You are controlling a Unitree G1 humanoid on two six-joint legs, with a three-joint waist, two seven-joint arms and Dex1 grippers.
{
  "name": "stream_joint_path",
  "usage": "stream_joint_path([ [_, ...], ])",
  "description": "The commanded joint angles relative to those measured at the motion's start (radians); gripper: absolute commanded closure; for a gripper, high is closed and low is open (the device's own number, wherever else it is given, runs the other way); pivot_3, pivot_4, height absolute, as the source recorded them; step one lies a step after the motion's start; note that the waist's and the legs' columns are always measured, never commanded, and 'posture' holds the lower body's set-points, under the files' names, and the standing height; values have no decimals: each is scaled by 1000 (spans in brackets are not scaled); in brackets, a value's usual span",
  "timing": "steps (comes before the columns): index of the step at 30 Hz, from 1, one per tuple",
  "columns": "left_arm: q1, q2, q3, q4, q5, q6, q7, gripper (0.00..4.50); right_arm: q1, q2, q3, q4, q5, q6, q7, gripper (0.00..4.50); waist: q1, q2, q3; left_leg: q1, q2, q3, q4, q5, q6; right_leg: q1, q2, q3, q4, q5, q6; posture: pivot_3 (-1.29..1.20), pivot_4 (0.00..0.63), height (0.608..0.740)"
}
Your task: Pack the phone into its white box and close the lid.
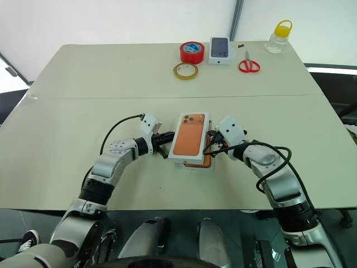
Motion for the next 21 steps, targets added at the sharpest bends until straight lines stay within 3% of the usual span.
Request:
stream_joint_path([
  [1,10,-15,-26,-49,-5,3,-5,4500,11,-8,-10,-59,-18,-23,15,4467,-1,0,0,0,0,0,0,0,0,0,0,0,0,0,0,0,150,740],
  [21,72,-13,-44,-141,-30,4,-19,4500,85,-17,-59,-99,-55,-32,44,4467,-1,0,0,0,0,0,0,0,0,0,0,0,0,0,0,0,150,740],
])
